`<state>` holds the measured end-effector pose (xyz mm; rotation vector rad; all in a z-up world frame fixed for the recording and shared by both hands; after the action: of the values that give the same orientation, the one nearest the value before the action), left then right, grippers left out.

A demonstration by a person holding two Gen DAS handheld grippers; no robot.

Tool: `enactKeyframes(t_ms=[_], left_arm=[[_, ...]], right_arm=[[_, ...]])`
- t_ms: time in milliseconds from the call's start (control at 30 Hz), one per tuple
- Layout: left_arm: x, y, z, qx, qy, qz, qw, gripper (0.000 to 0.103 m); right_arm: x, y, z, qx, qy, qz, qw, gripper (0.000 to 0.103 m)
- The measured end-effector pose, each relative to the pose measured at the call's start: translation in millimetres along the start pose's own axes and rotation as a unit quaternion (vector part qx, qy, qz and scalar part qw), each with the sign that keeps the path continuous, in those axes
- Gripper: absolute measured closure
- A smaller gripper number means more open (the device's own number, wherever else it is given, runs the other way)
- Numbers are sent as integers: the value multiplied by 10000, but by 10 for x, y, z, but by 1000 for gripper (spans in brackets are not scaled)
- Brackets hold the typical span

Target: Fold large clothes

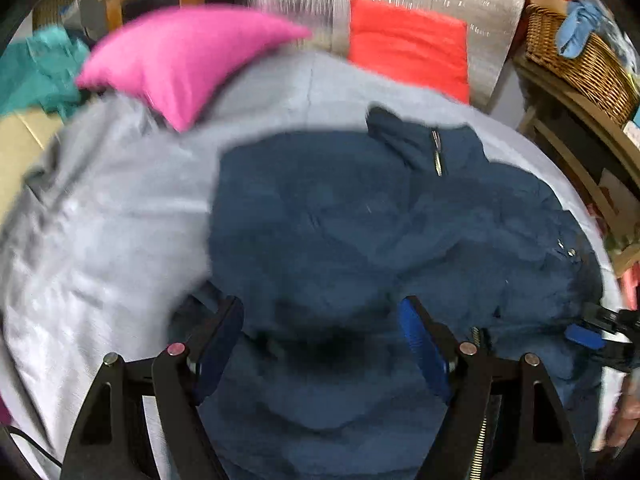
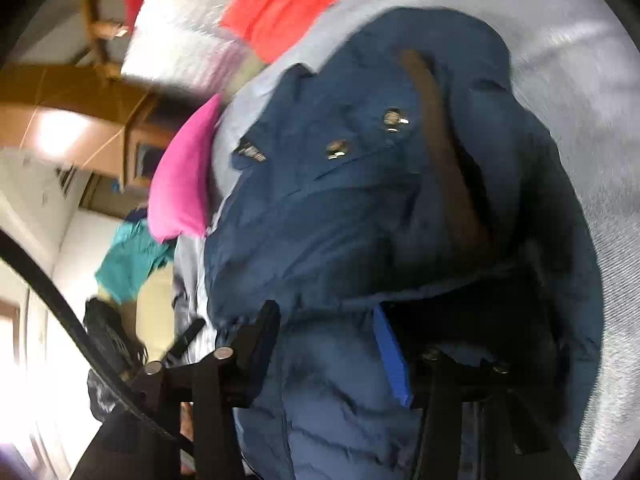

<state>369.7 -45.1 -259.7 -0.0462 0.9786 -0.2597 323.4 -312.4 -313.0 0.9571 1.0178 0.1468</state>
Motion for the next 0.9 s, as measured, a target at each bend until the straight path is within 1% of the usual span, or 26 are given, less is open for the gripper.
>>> enactKeyframes(t_ms=[33,67,100,133,167,200,267,333,400,500,533,567,600,633,667,700,767,800,833,867,900], left_arm=[[61,-24,-49,-187,228,-217,9993,22],[110,-26,-82,-367,403,-411,9977,22],[155,-38,-124,-624,619,-678,9938,22],[186,-50,-160,-814,773,-852,9900,22],[223,-47,-197,-1021,966,-1009,9849,22],[245,-39,-216,-1135,1061,-1066,9821,22],[263,23,-203,-1377,1080,-1140,9779,22],[276,121,-165,-1604,1008,-1139,9753,22],[311,245,-143,-1957,927,-1109,9699,22],[401,373,-67,-2505,823,-1338,9553,22],[423,391,-43,-2612,775,-1397,9520,22],[443,402,-15,-2707,719,-1459,9488,22],[460,411,4,-2813,670,-1536,9449,23],[478,411,21,-2883,645,-1584,9421,24],[493,406,39,-2941,612,-1619,9400,24],[499,412,53,-2993,555,-1605,9389,25],[509,445,59,-3044,489,-1461,9400,47],[492,473,63,-3084,476,-1461,9388,51],[488,484,68,-3157,443,-1507,9358,57],[487,479,70,-3223,423,-1559,9327,60],[482,452,73,-3201,398,-1587,9332,60]], right_arm=[[54,-19,22,128,-12,43,9999,46],[83,-34,40,269,-3,111,9996,43],[114,-47,53,413,13,185,9990,40],[130,-52,69,526,16,255,9983,40],[139,-58,75,627,1,311,9975,39],[151,-34,70,707,-31,327,9970,39],[149,0,71,746,-122,367,9965,36],[164,-5,84,798,-259,304,9960,36],[223,25,119,889,-320,364,9949,36],[191,-47,217,1086,-482,512,9916,36],[200,-60,239,1159,-544,554,9902,38],[207,-67,257,1151,-567,526,9903,43],[213,-71,274,1077,-588,433,9915,54],[217,-90,285,1025,-616,316,9923,61],[232,-113,296,1001,-642,204,9927,72],[248,-130,305,997,-644,147,9928,76],[223,-136,333,940,-725,72,9929,80],[184,-113,358,790,-818,-39,9935,81],[132,-60,390,573,-951,-162,9937,84],[62,15,433,302,-1146,-288,9925,85],[-6,94,471,33,-1359,-416,9898,85]])
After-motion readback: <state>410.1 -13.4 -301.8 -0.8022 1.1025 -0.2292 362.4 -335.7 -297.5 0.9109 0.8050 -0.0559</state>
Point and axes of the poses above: each gripper's, at about its wrist camera, not at the fingertips, and x roughly the way its jaws point, y to its left, z to its top, the point moved 9 cm from there along x, roughly the way its jaws point, and after that the axes turned 2 degrees about -z, right-handed, at the moved point
